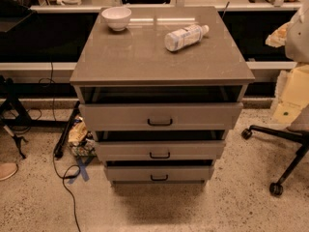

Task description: Open middle drawer

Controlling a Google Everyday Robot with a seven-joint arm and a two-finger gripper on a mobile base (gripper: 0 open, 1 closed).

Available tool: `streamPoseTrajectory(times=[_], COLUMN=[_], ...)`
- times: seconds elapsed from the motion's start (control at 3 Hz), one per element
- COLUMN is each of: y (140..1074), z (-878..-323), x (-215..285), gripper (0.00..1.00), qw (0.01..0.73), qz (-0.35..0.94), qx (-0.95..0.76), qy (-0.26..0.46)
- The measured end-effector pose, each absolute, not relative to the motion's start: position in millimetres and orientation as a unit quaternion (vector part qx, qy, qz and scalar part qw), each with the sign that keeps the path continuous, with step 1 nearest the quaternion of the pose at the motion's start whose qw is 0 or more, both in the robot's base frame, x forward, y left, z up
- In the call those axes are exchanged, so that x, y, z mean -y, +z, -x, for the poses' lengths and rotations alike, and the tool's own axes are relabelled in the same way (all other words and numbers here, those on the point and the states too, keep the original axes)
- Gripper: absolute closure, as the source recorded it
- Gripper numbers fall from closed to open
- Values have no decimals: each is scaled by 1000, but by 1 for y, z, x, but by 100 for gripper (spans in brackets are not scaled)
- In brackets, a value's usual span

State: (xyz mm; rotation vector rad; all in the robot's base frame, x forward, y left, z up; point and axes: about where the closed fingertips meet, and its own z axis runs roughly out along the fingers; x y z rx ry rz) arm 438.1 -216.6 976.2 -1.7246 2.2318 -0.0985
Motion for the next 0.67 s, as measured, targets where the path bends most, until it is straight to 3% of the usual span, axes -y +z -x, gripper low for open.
streamPoseTrajectory(times=[0.67], y=[956], z=[-435], x=[217], gripper=[0], qw=[162], qz=[601], qx=[-782], qy=[-9])
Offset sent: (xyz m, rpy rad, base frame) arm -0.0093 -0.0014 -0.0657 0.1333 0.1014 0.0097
